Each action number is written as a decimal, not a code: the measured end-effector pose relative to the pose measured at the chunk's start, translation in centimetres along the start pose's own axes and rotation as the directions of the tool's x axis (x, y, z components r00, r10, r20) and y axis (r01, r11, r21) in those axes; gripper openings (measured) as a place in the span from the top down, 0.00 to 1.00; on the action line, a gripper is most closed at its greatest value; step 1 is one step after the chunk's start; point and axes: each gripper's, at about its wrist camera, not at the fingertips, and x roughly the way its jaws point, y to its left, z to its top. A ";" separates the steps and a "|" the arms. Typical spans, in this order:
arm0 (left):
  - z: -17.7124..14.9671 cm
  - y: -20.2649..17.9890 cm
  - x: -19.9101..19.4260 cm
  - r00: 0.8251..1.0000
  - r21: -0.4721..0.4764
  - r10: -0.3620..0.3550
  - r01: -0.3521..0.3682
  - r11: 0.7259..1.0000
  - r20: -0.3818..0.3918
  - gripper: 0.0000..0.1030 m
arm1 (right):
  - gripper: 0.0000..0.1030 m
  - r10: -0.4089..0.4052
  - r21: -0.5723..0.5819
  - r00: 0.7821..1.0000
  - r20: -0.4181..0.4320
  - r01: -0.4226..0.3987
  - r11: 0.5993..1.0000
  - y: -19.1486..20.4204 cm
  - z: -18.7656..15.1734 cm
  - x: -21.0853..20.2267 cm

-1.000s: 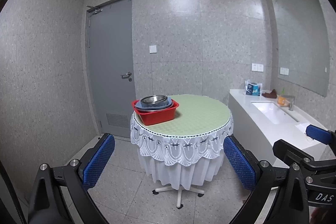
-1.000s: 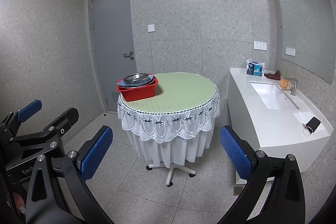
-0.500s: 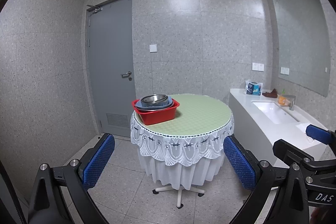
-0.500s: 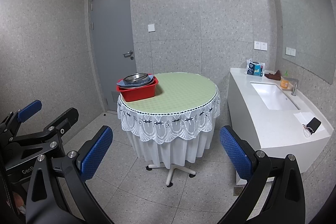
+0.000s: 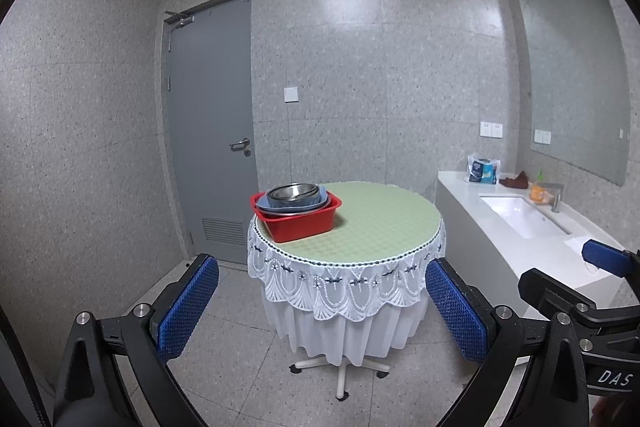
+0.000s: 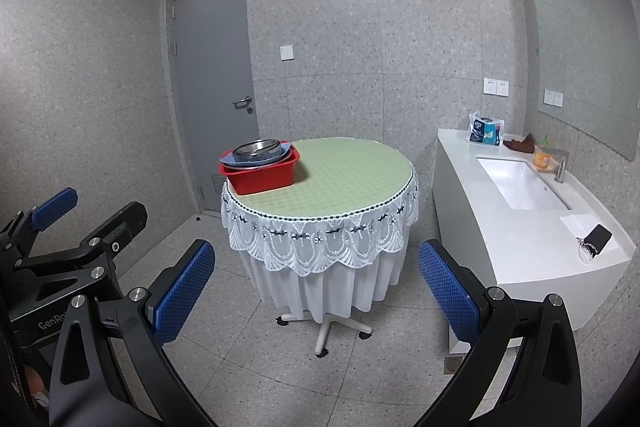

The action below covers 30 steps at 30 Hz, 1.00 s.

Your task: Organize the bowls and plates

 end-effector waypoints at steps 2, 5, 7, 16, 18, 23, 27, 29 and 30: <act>0.0 0.0 0.0 1.000 0.000 0.000 0.000 1.000 0.000 0.01 | 0.00 -0.002 -0.001 1.000 0.000 0.002 1.000 -0.1 0.1 0.2; 0.0 -0.1 0.1 1.000 0.001 0.001 -0.001 1.000 -0.002 0.01 | 0.00 -0.002 -0.001 1.000 -0.001 0.002 1.000 -0.2 0.1 0.2; 0.0 -0.1 0.3 1.000 0.000 0.001 -0.001 1.000 -0.002 0.01 | 0.00 -0.002 0.000 1.000 -0.002 0.002 1.000 -0.2 0.2 0.3; 0.3 0.2 0.9 1.000 0.004 -0.002 0.002 1.000 -0.010 0.01 | 0.00 -0.005 0.002 1.000 -0.006 0.005 1.000 -0.5 0.3 0.5; 0.3 0.1 1.0 1.000 0.005 -0.004 0.004 1.000 -0.010 0.01 | 0.00 -0.006 0.002 1.000 -0.006 0.006 1.000 -0.6 0.4 0.7; 0.6 0.0 1.6 1.000 0.012 -0.006 0.006 1.000 -0.013 0.01 | 0.00 -0.014 0.008 1.000 -0.009 0.014 1.000 -0.6 0.3 1.0; 0.9 0.1 2.3 1.000 0.018 -0.010 0.010 1.000 -0.019 0.01 | 0.00 -0.022 0.015 1.000 -0.014 0.022 1.000 -0.5 0.4 1.4; 0.9 0.1 2.5 1.000 0.020 -0.010 0.010 1.000 -0.022 0.01 | 0.00 -0.023 0.019 1.000 -0.017 0.024 1.000 -0.5 0.4 1.6; 1.0 0.2 2.8 1.000 0.023 -0.011 0.011 1.000 -0.025 0.01 | 0.00 -0.025 0.021 0.999 -0.019 0.026 0.999 -0.4 0.4 1.7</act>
